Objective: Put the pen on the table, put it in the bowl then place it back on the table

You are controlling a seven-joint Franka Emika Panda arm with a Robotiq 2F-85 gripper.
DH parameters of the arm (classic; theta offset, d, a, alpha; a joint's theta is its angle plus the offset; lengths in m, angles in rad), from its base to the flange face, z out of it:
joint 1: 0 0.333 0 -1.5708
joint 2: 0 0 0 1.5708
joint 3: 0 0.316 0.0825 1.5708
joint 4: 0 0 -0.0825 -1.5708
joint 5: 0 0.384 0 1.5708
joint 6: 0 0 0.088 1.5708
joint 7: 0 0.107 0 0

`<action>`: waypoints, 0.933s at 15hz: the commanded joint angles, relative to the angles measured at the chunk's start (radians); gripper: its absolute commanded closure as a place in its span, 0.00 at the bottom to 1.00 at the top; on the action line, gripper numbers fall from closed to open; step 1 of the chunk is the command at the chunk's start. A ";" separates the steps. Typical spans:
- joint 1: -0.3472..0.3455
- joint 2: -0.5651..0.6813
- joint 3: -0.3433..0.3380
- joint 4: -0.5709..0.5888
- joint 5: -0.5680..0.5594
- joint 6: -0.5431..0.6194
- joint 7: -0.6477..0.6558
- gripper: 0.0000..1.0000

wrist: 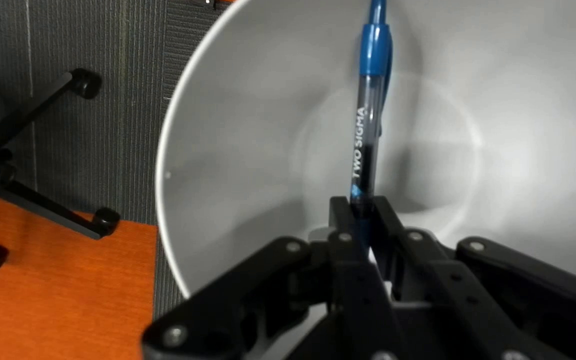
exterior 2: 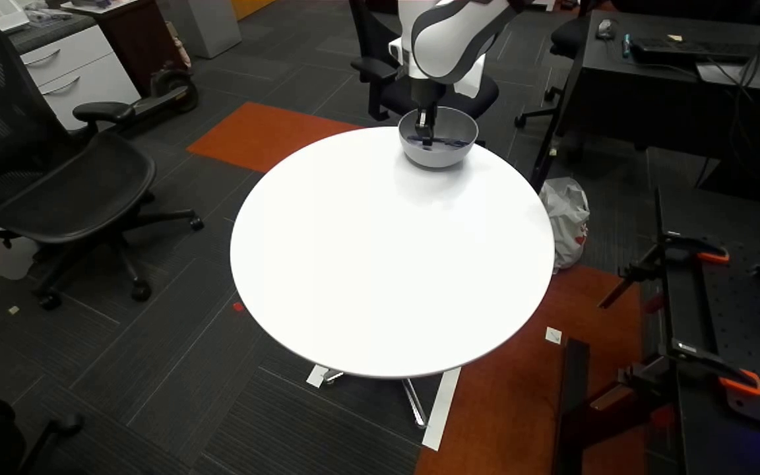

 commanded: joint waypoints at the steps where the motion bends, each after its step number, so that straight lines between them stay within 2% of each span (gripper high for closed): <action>1: -0.011 -0.010 0.011 0.008 0.012 -0.004 0.020 0.97; 9: 0.023 -0.198 -0.007 -0.148 -0.009 0.045 0.079 0.97; 14: 0.077 -0.373 0.007 -0.314 -0.027 0.072 0.073 0.97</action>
